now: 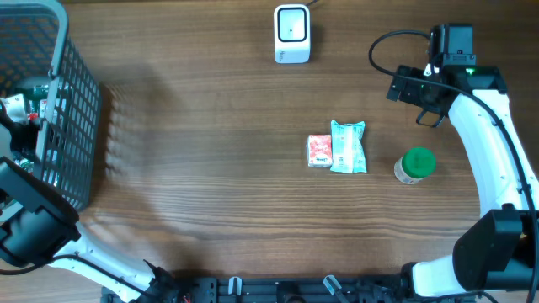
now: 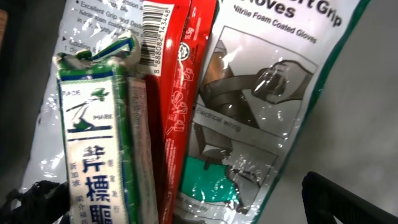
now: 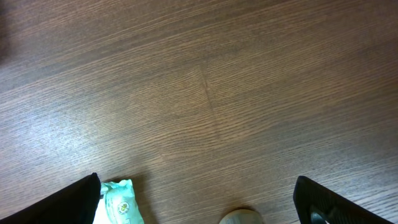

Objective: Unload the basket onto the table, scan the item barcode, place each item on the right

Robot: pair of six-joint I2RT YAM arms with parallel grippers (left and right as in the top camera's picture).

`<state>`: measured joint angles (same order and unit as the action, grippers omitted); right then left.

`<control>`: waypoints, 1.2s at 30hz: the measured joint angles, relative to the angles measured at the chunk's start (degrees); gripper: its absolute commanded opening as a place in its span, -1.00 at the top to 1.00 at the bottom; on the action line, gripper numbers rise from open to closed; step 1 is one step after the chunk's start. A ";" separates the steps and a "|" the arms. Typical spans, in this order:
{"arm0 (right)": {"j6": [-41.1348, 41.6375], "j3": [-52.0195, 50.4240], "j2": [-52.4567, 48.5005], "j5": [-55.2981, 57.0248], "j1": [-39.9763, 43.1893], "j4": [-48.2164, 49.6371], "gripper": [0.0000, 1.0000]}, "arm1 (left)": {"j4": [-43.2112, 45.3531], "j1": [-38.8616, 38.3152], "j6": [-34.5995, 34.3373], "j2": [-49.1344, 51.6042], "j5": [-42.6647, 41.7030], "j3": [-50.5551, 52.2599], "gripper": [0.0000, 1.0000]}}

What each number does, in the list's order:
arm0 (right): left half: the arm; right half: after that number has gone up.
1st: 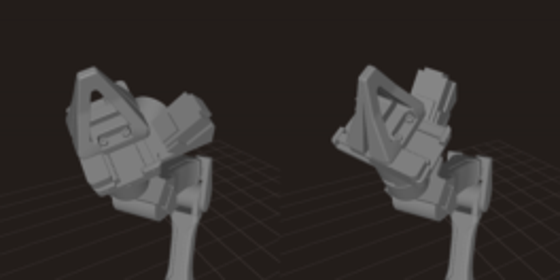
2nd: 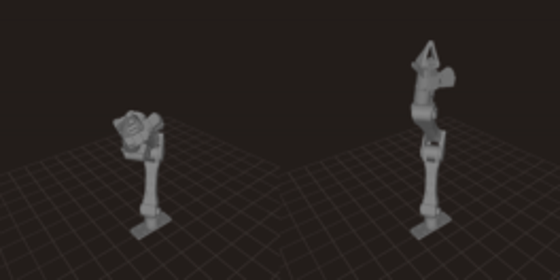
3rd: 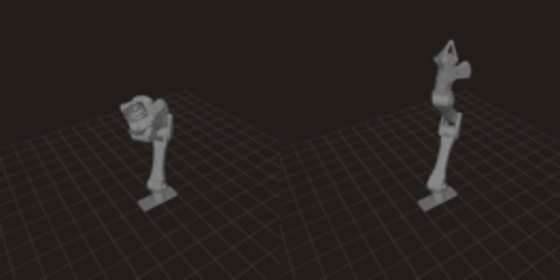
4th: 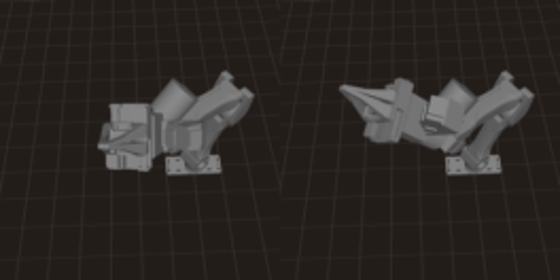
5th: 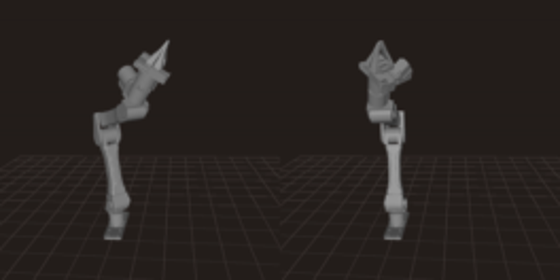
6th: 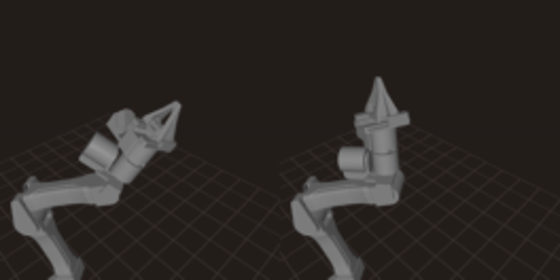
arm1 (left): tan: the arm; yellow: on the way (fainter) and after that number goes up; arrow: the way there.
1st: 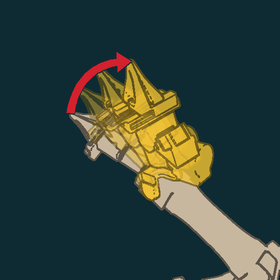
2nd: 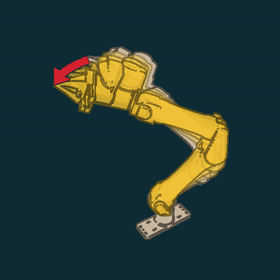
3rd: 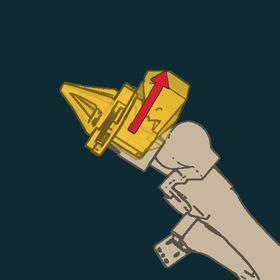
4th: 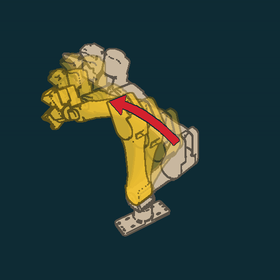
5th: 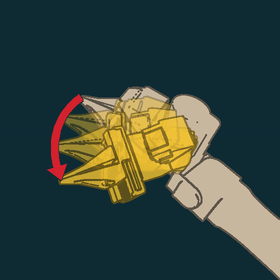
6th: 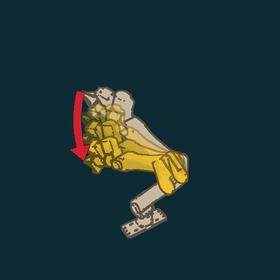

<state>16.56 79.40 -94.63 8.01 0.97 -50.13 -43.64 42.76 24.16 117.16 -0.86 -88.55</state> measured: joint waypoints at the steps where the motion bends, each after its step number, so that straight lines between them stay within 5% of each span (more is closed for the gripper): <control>1: 0.00 -0.02 0.00 0.00 0.00 0.00 -1.00 | 0.00 -0.02 0.22 0.00 0.31 0.00 -1.00; 16: 0.00 -0.02 0.00 0.00 0.00 0.00 -1.00 | 4.59 0.04 5.66 -0.13 0.00 4.61 -0.97; 19: 0.00 -0.02 0.00 0.00 0.00 0.00 -0.99 | 5.16 0.07 6.21 0.07 -0.55 4.61 -0.71; 24: 0.00 -0.02 0.00 0.00 0.00 0.00 -1.00 | 6.51 0.11 6.73 1.36 -2.56 4.20 0.49; 26: 0.00 -0.02 0.00 0.00 0.00 0.00 -1.00 | 7.50 0.15 6.88 1.90 -2.62 3.78 0.57; 28: 0.00 -0.02 0.00 0.00 0.00 0.00 -0.99 | 8.26 0.31 7.19 2.21 -2.60 3.58 0.92; 36: 0.00 -0.02 0.00 -0.02 0.00 0.00 -0.99 | 8.81 0.81 5.70 2.43 -4.20 2.97 0.92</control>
<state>16.56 79.37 -94.63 7.99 0.97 -50.13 -34.83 43.57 29.87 119.59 -5.06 -85.58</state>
